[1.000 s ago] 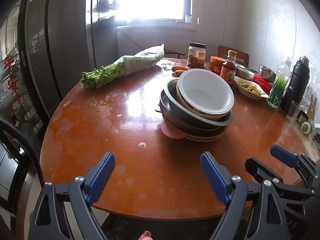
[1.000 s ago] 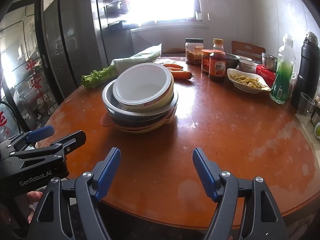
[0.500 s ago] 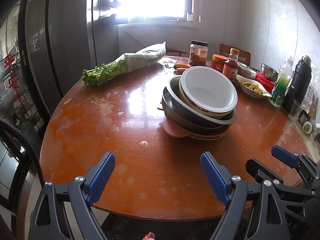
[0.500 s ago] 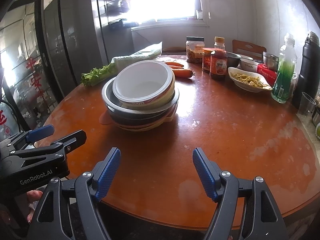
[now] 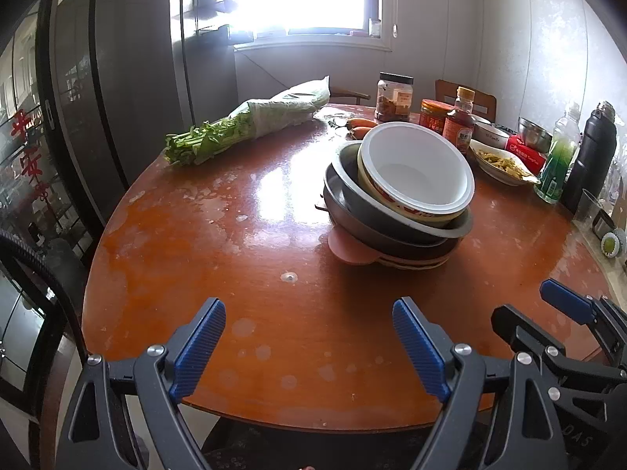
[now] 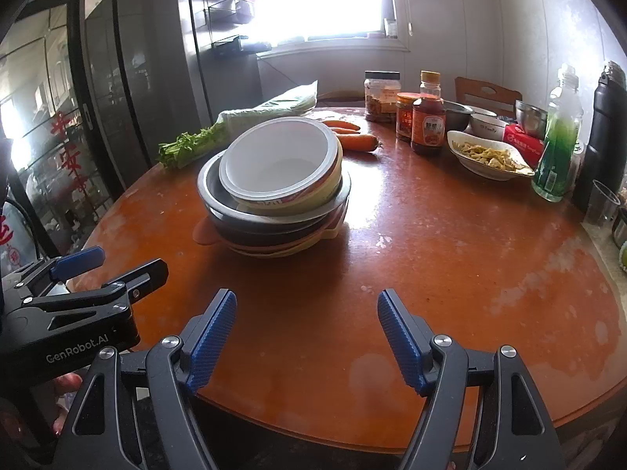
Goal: Organize plates and bowls
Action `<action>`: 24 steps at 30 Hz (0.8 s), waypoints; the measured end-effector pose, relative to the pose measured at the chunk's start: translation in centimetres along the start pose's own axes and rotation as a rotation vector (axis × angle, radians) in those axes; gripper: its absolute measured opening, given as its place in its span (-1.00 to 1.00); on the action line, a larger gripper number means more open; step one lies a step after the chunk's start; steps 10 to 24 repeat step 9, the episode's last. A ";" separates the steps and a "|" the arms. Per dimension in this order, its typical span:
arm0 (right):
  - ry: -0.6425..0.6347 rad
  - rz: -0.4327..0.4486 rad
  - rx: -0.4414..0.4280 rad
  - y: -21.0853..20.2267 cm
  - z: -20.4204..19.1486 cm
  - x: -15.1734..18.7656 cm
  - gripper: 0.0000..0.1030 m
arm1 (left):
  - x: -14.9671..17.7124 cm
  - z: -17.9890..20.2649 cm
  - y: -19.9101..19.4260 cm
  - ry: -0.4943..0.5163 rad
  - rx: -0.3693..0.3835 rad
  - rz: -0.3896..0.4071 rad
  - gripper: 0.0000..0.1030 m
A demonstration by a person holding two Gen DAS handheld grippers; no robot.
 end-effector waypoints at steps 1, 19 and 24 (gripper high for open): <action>0.001 0.001 0.000 0.0 0.0 0.0 0.47 | 0.0 0.0 0.0 0.001 -0.002 0.000 0.69; 0.005 0.000 0.000 0.2 0.2 -0.1 0.47 | -0.2 0.3 0.4 0.016 -0.023 -0.001 0.69; 0.005 0.000 0.000 0.2 0.2 -0.1 0.47 | -0.2 0.3 0.4 0.016 -0.023 -0.001 0.69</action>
Point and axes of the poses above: each gripper's, at about its wrist camera, not at the fingertips, and y roughly the way its jaws point, z to its right, x to its underside, the point moved 4 cm from there along y, roughly the way its jaws point, and after that the axes turned 3 degrees about -y, right-handed, at the moved point
